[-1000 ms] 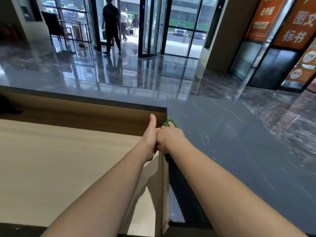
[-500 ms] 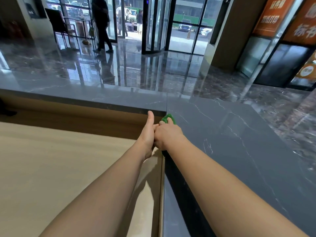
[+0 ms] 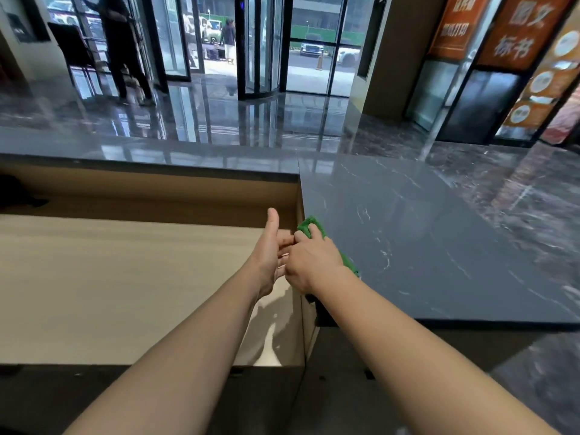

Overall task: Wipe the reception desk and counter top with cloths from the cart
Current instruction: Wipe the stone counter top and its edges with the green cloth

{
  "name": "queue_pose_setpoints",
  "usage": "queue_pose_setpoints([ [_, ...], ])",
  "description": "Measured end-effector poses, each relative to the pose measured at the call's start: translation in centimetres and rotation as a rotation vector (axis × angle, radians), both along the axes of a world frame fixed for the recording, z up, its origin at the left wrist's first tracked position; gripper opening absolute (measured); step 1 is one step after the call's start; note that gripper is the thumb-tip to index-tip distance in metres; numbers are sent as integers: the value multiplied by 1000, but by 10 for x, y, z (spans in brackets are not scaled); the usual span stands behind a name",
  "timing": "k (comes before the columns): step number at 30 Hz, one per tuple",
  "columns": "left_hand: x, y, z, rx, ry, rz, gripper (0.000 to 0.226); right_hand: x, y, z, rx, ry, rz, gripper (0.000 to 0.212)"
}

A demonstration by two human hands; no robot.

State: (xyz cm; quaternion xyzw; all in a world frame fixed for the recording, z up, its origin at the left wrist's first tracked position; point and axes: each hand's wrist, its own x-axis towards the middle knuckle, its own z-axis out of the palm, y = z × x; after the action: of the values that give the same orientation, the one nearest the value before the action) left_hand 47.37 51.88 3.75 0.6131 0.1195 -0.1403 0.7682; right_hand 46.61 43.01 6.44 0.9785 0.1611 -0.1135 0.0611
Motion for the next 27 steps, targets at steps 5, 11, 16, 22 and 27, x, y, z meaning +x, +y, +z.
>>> queue_pose_setpoints([
  [5,-50,0,-1,106,-27,-91,94,-52,-13,-4,61,-36,25,47],
  [11,-90,-3,-4,417,-229,-13,42,-106,-34,-5,217,-36,42,56],
  [16,-111,-9,1,761,-466,-169,39,-119,-63,5,221,-29,92,76],
  [22,-119,-8,7,1395,-729,-253,34,-117,-67,-8,192,-199,128,69],
  [27,-119,-15,11,1517,-751,-310,39,-110,-77,-14,259,-233,145,69],
])
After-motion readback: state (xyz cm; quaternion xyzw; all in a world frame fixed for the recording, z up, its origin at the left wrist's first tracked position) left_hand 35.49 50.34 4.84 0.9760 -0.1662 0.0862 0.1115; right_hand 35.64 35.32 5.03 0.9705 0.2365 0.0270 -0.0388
